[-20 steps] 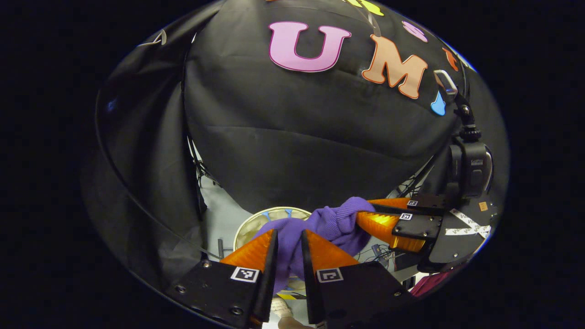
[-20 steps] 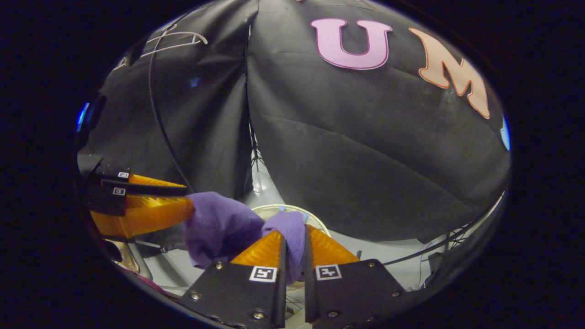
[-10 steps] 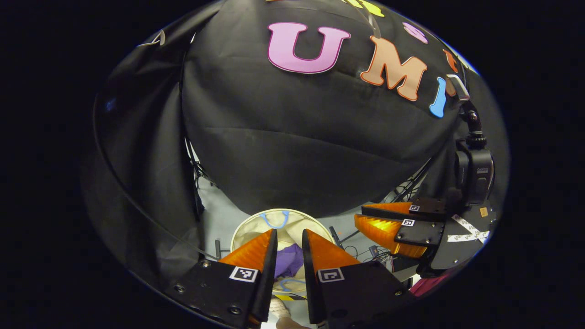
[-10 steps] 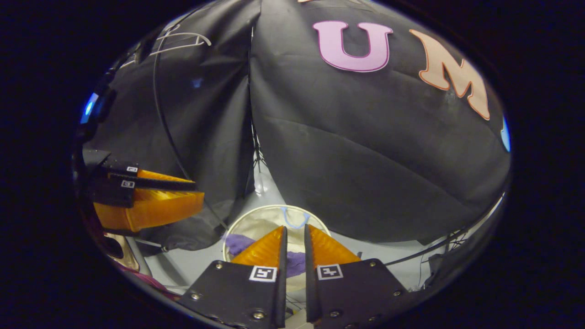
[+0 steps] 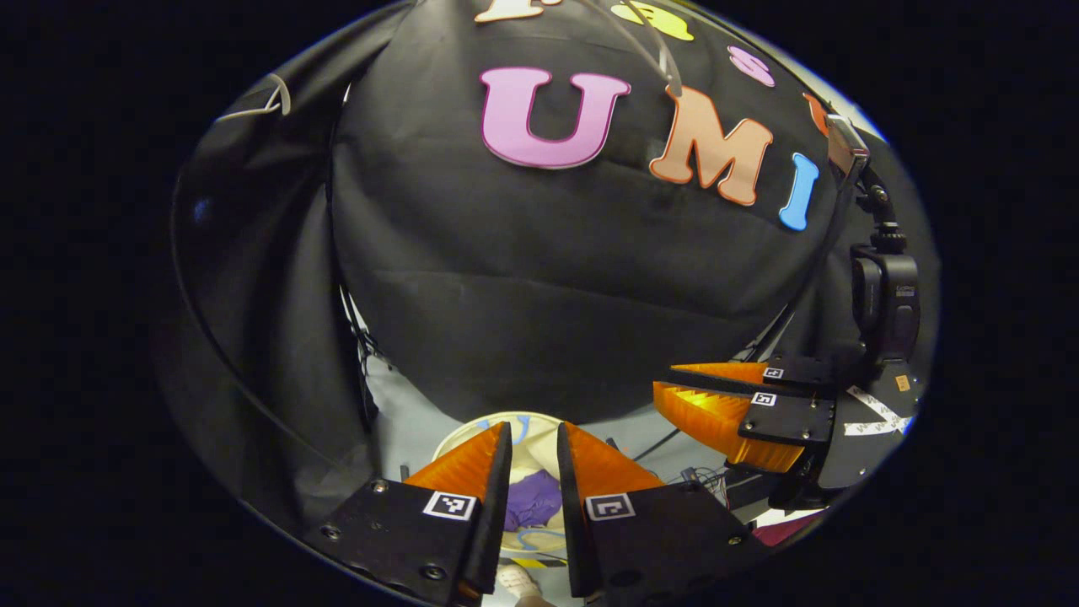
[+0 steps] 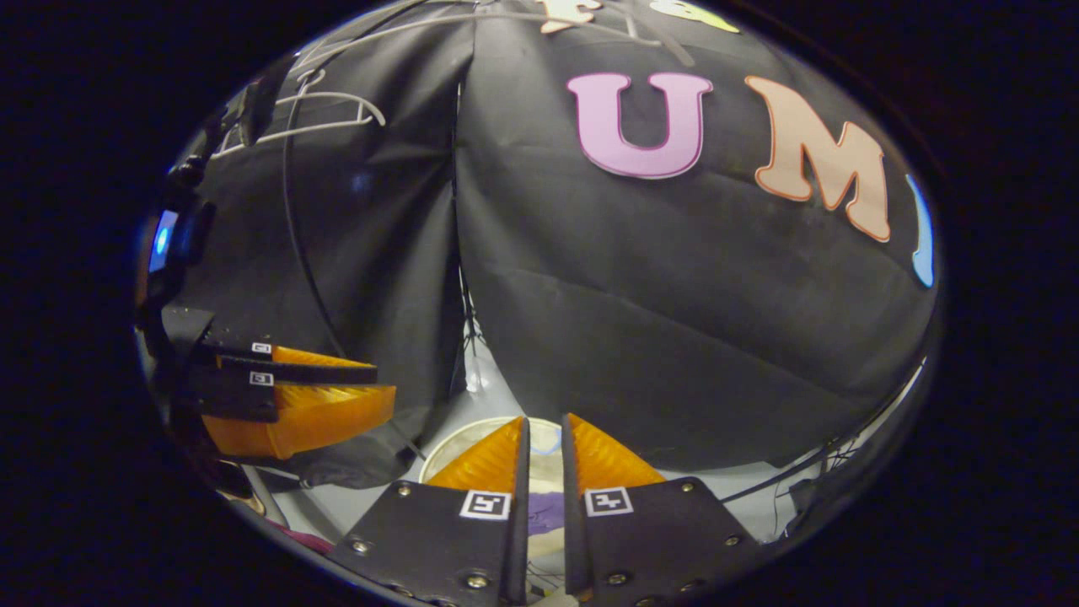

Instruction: Grasp the clothes on the hanger with both hands and then place them into the laundry hamper below.

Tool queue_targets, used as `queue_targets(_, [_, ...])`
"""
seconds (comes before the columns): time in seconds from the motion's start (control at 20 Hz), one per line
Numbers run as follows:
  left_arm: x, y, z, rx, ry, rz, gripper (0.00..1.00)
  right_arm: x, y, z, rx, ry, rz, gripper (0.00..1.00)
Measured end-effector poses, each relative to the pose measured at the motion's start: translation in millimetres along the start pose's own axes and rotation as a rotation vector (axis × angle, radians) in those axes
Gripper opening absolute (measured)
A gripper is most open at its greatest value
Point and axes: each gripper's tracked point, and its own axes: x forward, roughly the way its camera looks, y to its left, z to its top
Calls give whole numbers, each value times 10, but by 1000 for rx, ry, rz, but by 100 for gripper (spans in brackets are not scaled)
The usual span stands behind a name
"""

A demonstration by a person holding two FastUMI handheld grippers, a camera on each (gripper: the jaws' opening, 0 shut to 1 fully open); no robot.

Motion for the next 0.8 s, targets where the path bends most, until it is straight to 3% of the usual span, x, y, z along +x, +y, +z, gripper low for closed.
queue_targets(0.65, [-845, -360, 1841, 114, -445, 7, 33, -944, -321, 1736, -2, -399, -111, 18])
queue_targets(0.7, [-920, -416, 1967, 124, -473, 2, 25, -1062, -349, 1856, -6, -427, -124, 12])
queue_targets(0.75, [-999, -495, 2090, 134, -501, -10, 41, -1188, -364, 1971, -7, -456, -131, 18])
queue_targets(0.8, [-1056, -562, 2202, 144, -526, -19, 43, -1283, -388, 2108, 1, -481, -140, 19])
